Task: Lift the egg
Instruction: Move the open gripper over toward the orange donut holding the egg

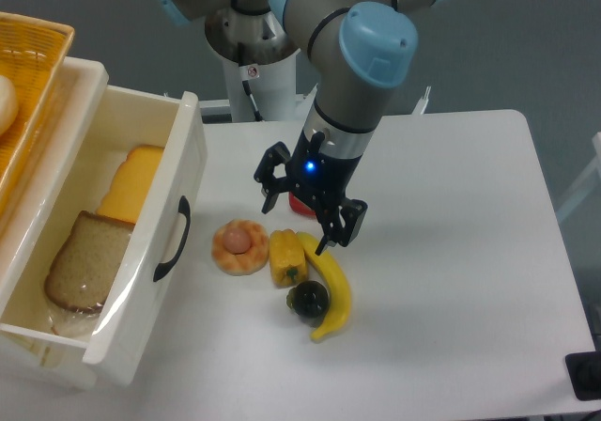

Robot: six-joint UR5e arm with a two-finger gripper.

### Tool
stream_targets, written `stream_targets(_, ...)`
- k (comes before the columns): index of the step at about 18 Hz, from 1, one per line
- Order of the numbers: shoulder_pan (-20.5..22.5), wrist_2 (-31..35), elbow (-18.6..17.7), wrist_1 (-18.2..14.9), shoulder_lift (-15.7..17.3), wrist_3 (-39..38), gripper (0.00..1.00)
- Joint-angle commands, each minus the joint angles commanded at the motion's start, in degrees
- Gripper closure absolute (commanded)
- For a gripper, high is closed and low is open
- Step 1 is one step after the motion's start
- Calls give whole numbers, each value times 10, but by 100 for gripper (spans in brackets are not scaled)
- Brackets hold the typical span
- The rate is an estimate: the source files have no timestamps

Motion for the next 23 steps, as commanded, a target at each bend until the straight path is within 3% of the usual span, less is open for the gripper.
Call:
stream_targets(8,-1,-1,-1,3,-4,12,0)
stream_targets(15,0,-11,-26,52,-4,-13,0)
stream_targets(18,2,-46,-26,55,-6,-65,0)
stream_targets(23,-4,-47,-26,76,-18,-41,0)
